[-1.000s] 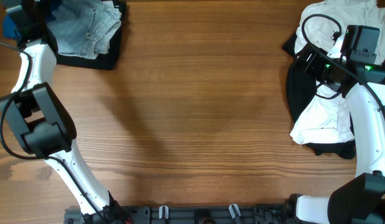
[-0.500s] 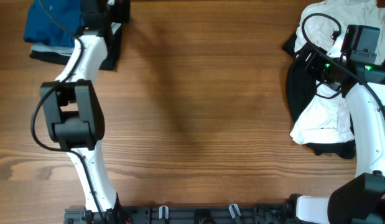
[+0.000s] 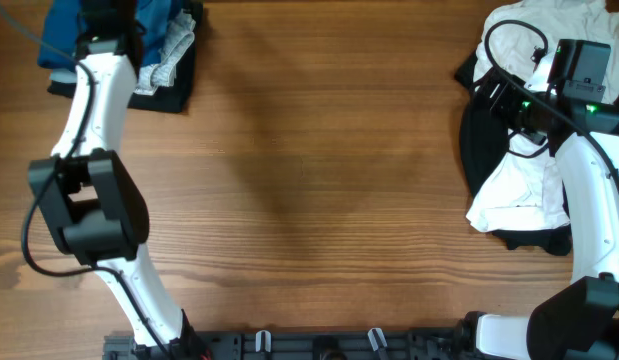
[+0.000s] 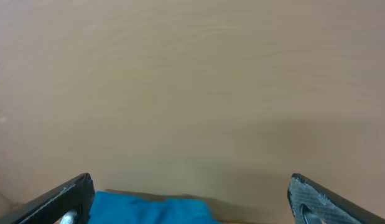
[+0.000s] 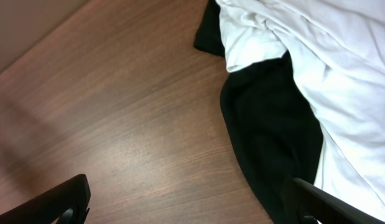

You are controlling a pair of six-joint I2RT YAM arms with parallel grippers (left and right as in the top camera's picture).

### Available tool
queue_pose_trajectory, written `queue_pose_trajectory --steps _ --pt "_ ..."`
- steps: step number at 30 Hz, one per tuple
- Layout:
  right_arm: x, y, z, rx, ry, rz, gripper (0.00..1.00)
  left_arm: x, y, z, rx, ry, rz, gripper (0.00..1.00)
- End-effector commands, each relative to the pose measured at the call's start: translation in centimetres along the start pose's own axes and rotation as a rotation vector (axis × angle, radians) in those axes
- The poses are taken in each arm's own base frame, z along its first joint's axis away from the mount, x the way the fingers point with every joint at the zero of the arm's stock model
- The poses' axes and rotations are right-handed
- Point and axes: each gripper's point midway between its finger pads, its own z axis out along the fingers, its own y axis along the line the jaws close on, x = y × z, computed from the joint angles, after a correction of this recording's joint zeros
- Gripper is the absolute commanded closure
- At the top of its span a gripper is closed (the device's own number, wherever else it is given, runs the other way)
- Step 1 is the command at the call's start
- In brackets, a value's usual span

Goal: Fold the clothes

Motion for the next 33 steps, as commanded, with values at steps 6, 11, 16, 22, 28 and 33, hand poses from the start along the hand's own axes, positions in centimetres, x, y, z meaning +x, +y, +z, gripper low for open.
queue_pose_trajectory --steps 6,11,16,22,28,33 --pt "0.9 -0.2 0.6 -0.002 0.045 -0.006 0.0 10.6 6.0 4.9 -0.092 0.048 -0.155 0.0" --pt "1.0 -0.1 0.6 -0.009 0.048 -0.005 0.0 21.6 3.6 6.3 -0.045 0.261 -0.178 0.0" --pt "1.0 -0.1 0.6 -0.01 0.049 -0.005 0.0 32.7 -4.7 4.1 0.152 0.575 -0.21 0.0" --pt "-0.3 0.5 0.6 -0.033 -0.002 -0.03 0.0 29.1 -7.0 2.4 0.194 0.624 -0.192 0.0" --pt "-3.8 2.4 0.2 -0.118 -0.147 -0.087 0.01 10.9 -4.7 -2.4 0.192 0.456 -0.187 0.0" --pt "-7.6 4.9 -1.1 -0.215 -0.313 -0.179 0.0 -3.0 -2.7 -11.9 0.191 0.302 -0.182 0.0"
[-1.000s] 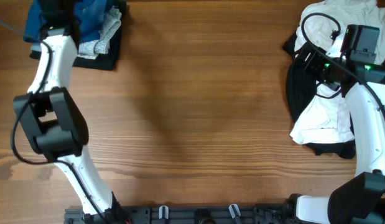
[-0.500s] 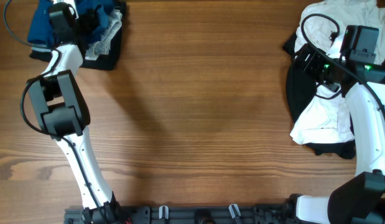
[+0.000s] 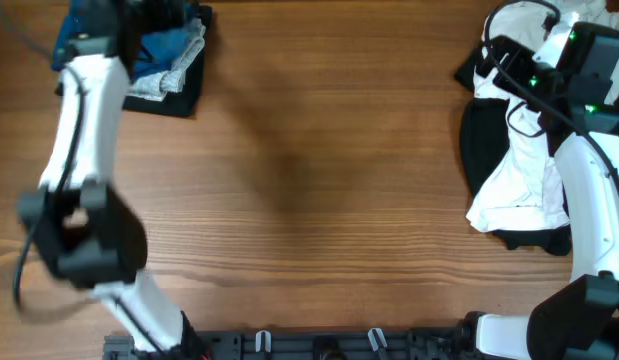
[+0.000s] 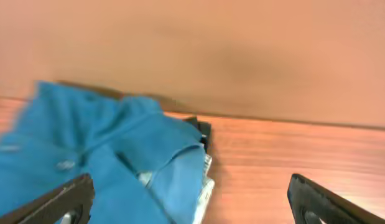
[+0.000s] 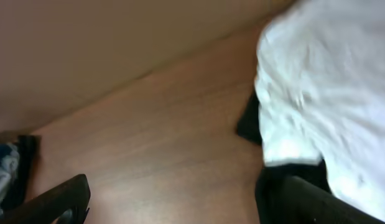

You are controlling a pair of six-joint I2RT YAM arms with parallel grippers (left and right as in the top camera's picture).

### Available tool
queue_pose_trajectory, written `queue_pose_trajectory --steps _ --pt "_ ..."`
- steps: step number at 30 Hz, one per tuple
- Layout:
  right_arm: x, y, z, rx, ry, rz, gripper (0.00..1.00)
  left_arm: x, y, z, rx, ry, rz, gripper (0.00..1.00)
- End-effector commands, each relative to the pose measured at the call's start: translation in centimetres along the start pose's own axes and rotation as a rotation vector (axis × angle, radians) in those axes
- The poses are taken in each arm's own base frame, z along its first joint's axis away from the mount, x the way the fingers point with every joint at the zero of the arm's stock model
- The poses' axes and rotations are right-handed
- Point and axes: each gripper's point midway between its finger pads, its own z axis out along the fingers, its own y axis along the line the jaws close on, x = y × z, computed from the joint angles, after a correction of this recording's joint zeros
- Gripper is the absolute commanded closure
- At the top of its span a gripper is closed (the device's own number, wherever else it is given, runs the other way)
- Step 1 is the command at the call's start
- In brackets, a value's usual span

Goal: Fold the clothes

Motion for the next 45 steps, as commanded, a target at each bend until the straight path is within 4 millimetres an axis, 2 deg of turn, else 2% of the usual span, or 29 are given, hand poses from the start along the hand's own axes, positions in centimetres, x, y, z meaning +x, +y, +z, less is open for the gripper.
queue_pose_trajectory --steps 1,4,7,18,21,26,29,33,34,35,37,41,45 --pt "-0.8 0.9 0.3 -0.056 -0.026 -0.08 0.01 -5.3 -0.9 -9.3 0.015 -0.12 -0.002 0.0" --pt "-0.9 0.9 0.3 -0.056 -0.031 -0.091 0.0 -6.1 -1.5 -13.5 0.016 -0.141 0.001 0.0" --pt "-0.7 0.8 0.4 -0.049 -0.023 -0.089 0.0 -6.6 -1.7 -15.2 0.016 -0.16 0.004 0.0" --pt "-0.4 0.7 0.4 -0.046 -0.01 -0.084 0.0 -6.1 -1.6 -15.0 0.015 -0.14 0.001 0.0" --pt "-0.4 0.7 0.4 -0.046 -0.01 -0.084 0.0 -5.6 -2.2 -16.5 0.022 -0.118 0.003 0.0" --pt "-0.4 0.7 0.4 -0.046 -0.01 -0.084 0.0 -4.1 -5.3 -21.6 0.072 -0.082 0.032 0.0" --pt "-0.4 0.7 0.4 -0.046 -0.01 -0.084 0.0 -3.3 -5.8 -26.1 0.063 -0.121 0.046 0.0" --pt "-0.4 0.7 0.4 -0.046 -0.01 -0.084 0.0 -0.8 -5.8 -29.4 0.076 -0.222 0.054 0.0" --pt "-0.4 0.7 0.4 -0.046 -0.01 -0.084 0.0 0.0 -5.7 -30.0 0.078 -0.292 0.057 0.0" --pt "-0.4 0.7 0.4 -0.046 -0.01 -0.084 0.0 1.7 -5.4 -30.5 0.08 -0.365 0.061 0.0" --pt "-0.4 0.7 0.4 -0.046 -0.01 -0.084 0.0 3.8 -5.1 -30.6 0.081 -0.428 0.064 0.0" --pt "-0.4 0.7 0.4 -0.046 -0.01 -0.084 0.0 10.0 -4.6 -30.3 0.09 -0.546 0.064 0.0" --pt "-0.4 0.7 0.4 -0.046 -0.01 -0.084 0.0 14.0 -4.1 -29.3 0.104 -0.616 0.022 0.0"
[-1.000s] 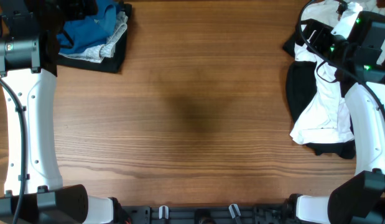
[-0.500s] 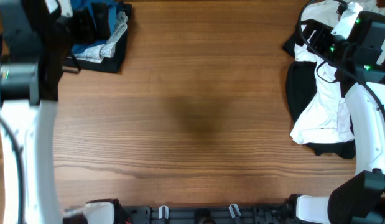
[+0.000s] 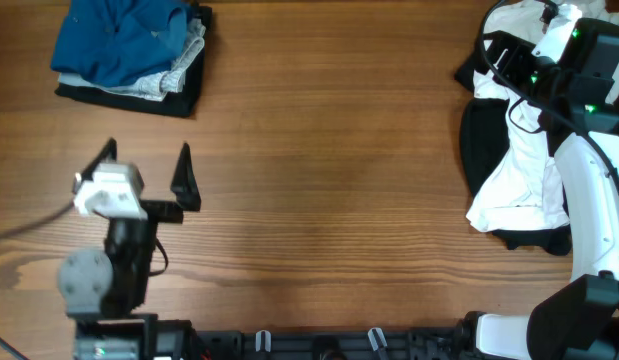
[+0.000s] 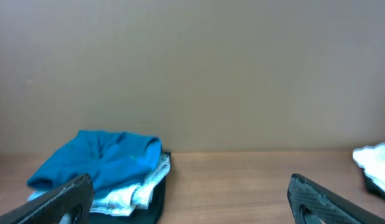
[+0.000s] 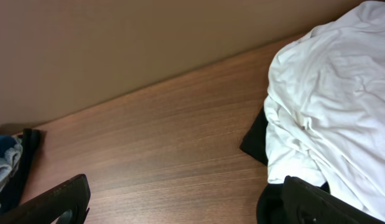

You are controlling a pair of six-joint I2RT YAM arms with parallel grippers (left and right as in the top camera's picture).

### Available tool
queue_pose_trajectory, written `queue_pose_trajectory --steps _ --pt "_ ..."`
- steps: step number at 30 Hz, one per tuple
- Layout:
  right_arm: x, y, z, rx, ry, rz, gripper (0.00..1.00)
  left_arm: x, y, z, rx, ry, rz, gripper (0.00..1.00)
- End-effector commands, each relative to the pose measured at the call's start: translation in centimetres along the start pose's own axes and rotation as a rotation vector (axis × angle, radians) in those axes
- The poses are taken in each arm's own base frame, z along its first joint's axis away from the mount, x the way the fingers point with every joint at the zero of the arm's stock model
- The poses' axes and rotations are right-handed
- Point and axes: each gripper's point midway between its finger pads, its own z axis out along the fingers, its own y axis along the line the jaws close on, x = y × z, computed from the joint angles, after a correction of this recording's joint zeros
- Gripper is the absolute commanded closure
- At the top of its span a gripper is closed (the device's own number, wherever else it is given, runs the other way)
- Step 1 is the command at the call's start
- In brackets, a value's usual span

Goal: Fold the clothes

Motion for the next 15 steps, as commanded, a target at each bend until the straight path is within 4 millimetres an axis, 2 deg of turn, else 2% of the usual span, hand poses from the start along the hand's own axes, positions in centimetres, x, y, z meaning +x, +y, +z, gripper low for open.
queue_pose_trajectory --steps 1,4,7,15 --pt "0.1 0.0 0.3 -0.012 0.008 -0.009 0.0 3.9 0.5 -1.1 -0.018 -0.037 -0.064 0.0" --pt "0.1 0.0 0.3 -0.012 0.008 -0.009 0.0 6.0 0.6 -1.6 -0.017 -0.069 -0.07 0.0" --pt "0.1 0.0 0.3 -0.012 0.007 -0.009 0.0 7.2 0.8 -1.9 -0.021 -0.078 -0.069 0.0" --pt "0.1 0.0 0.3 -0.012 0.007 -0.009 0.0 8.3 1.3 -2.3 -0.048 -0.098 -0.087 0.0"
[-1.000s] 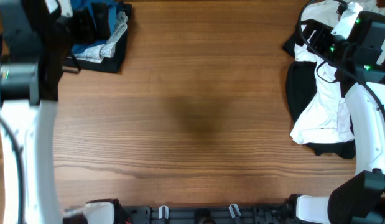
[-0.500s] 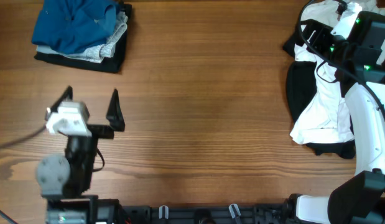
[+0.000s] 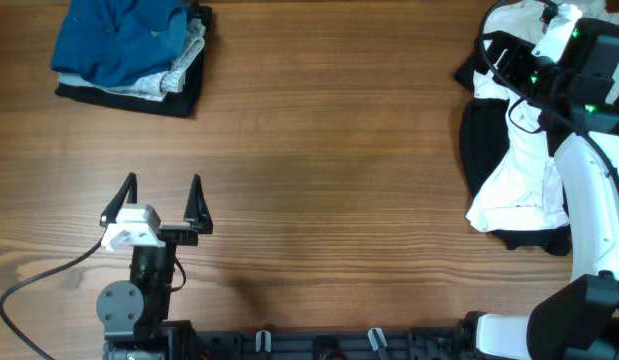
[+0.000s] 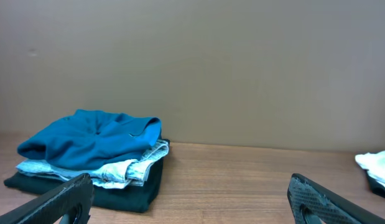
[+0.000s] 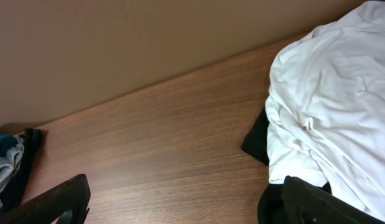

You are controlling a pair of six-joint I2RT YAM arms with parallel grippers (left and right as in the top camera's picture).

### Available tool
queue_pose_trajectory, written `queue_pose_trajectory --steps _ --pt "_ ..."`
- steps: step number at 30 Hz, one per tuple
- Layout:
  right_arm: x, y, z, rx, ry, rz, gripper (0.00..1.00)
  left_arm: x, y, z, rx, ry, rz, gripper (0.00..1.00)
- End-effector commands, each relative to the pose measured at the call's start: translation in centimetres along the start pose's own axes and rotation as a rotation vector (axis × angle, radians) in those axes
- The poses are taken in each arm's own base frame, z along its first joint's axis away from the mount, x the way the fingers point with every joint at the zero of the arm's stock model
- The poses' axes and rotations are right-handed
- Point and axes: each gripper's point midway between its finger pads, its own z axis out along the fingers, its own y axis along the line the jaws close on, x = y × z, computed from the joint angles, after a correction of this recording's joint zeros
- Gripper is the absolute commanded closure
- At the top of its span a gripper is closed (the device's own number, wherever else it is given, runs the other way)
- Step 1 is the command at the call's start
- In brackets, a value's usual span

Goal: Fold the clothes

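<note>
A folded stack (image 3: 124, 45) lies at the far left corner: blue garment on top, a pale patterned one under it, a black one at the bottom. It also shows in the left wrist view as the stack (image 4: 92, 155). A loose heap of white and black clothes (image 3: 519, 160) lies at the right edge, and its white cloth (image 5: 329, 118) fills the right of the right wrist view. My left gripper (image 3: 161, 195) stands open near the front left, far from the stack, holding nothing. My right gripper (image 3: 492, 62) hangs open at the heap's far end, empty.
Bare wooden table (image 3: 329, 150) spans between the stack and the heap. A plain beige wall (image 4: 198, 62) rises behind the table's far edge. A black rail (image 3: 319, 345) runs along the front edge, and a cable (image 3: 49, 275) trails from the left arm.
My left gripper has drawn a little further back toward the front edge and slightly right, still open. The right arm and both piles of clothes have not moved.
At first my left gripper was open right over the blue top of the stack and my right gripper open low over the black and white heap. Then both were lifted off. Later the left arm was back near the front edge, where it stays.
</note>
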Motion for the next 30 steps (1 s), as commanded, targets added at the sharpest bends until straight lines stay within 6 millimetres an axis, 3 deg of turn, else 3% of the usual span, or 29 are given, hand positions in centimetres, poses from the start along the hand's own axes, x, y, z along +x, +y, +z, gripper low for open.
queue_pose_trajectory --steps 1,11,16,30 --pt "0.1 0.0 0.3 -0.009 0.006 -0.009 0.0 0.4 0.5 -0.3 -0.024 -0.018 -0.019 0.0" --pt "0.1 0.0 0.3 -0.009 0.006 -0.009 0.0 -0.4 0.9 -0.9 -0.041 -0.077 -0.012 0.0" --pt "0.1 0.0 0.3 -0.009 0.006 -0.009 0.0 0.6 1.2 -0.7 -0.052 -0.057 -0.014 0.0" --pt "0.1 0.0 0.3 -0.009 0.007 -0.009 0.0 8.1 2.4 -0.9 -0.099 0.179 -0.082 0.0"
